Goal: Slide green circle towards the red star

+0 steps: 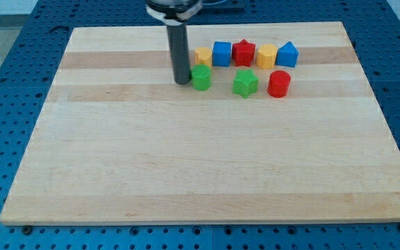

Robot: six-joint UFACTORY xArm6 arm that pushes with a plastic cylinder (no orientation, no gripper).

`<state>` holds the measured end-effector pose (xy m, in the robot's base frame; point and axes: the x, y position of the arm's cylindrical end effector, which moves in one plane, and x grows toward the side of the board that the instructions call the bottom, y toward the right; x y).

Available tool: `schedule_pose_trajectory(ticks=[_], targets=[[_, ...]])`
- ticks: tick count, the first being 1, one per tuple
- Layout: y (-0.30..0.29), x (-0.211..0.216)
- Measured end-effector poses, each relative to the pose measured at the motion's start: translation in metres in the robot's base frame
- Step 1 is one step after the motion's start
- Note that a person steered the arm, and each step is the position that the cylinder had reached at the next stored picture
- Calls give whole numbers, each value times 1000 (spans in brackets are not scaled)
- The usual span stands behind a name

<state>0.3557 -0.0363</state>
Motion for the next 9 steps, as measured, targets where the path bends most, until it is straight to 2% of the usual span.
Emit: schedule_pose_trajectory(ticks=[1,2,3,4,5,7,9], targets=[[36,0],[47,1],[22,12],[19,33],[36,35],[82,27],[101,15]])
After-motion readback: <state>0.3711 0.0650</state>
